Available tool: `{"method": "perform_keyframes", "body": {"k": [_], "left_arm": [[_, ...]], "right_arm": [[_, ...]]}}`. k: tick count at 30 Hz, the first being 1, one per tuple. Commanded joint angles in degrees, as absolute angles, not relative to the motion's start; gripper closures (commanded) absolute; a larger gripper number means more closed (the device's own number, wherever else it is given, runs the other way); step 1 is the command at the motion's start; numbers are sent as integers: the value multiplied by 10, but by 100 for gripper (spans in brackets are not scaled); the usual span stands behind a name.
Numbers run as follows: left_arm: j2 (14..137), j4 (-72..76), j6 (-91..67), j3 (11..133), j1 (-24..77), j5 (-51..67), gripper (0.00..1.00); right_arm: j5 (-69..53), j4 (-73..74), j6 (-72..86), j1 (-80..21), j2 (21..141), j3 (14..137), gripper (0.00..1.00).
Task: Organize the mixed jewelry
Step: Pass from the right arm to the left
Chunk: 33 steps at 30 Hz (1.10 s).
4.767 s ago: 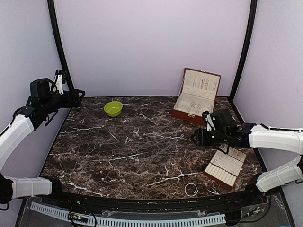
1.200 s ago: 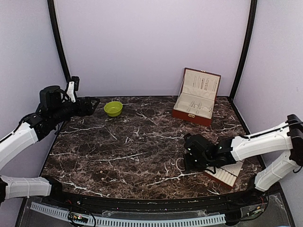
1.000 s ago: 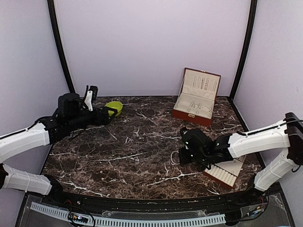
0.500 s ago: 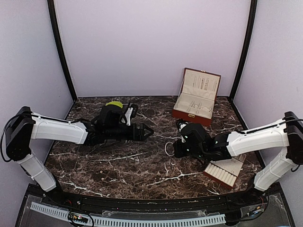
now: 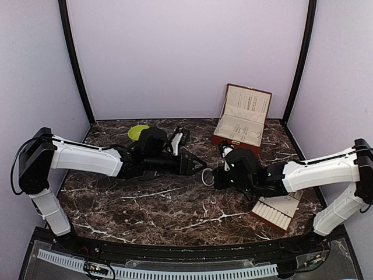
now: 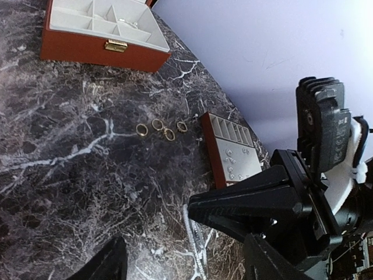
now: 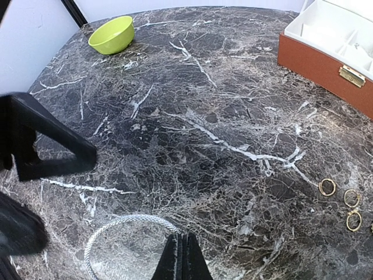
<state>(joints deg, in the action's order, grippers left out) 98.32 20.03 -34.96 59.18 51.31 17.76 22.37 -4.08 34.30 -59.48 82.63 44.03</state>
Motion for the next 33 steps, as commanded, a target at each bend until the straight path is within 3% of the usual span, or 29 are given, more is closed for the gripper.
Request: {"method": "perform_keyframes", "body": {"k": [1,9,25,33], "left_arm": [[1001,187,-352,617,524,200,36],[1016,185,-361,627,529,211,59],[1046,180,-375,648,534,224,80],[1054,185,-382,652,534,229,96]], "right_arm": [[235,-66,339,-591,814,442,100],[238,-67,336,-591,813,440,100],[241,-67,328,-591,820,443,100],[241,-80,322,-591,820,436,100]]}}
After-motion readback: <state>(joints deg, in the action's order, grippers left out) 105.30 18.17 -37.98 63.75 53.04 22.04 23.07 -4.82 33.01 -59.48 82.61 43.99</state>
